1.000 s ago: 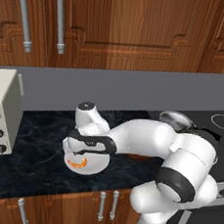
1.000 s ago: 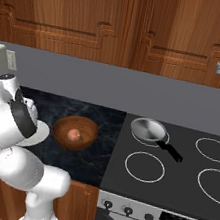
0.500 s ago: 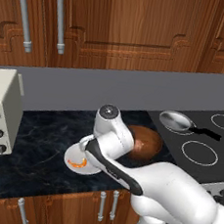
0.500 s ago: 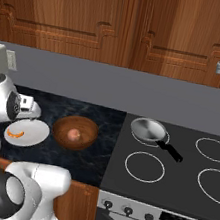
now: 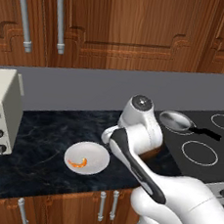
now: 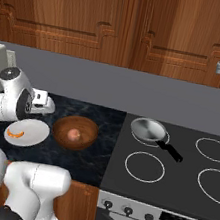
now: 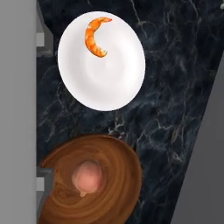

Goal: Place the shrimp on the plate and place the onion on the same plate.

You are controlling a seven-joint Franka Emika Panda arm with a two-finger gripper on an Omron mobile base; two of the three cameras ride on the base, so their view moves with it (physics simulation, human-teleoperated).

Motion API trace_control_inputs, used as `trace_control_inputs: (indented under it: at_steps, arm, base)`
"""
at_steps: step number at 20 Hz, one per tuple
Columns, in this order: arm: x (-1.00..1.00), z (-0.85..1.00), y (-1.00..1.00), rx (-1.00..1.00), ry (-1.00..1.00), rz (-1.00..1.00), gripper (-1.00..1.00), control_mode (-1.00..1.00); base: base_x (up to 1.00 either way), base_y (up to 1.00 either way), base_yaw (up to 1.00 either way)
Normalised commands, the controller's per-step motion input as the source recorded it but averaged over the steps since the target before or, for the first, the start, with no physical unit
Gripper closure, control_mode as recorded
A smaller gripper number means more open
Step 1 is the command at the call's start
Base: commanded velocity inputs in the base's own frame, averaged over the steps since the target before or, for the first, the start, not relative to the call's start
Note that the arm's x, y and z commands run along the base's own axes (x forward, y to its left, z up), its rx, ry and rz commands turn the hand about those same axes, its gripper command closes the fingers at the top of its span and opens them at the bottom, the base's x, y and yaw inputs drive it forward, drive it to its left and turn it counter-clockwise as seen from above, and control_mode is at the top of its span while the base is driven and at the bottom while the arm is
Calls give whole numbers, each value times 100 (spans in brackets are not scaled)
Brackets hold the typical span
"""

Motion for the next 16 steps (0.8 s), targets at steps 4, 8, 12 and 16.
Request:
trace_control_inputs:
  at_steps: [4,8,12,16]
  arm:
    - [1,17,-66,3,7,-5,-100,-100]
    - [5,8,-65,6,9,-10,-100,-100]
    - [16,-1,-66,7,8,-16,-100,-100]
    - [22,-11,-42,0,2,-13,-100,-100]
  base:
    - [0,0,0]
    - [0,0,0]
    - [0,0,0]
    - [0,0,0]
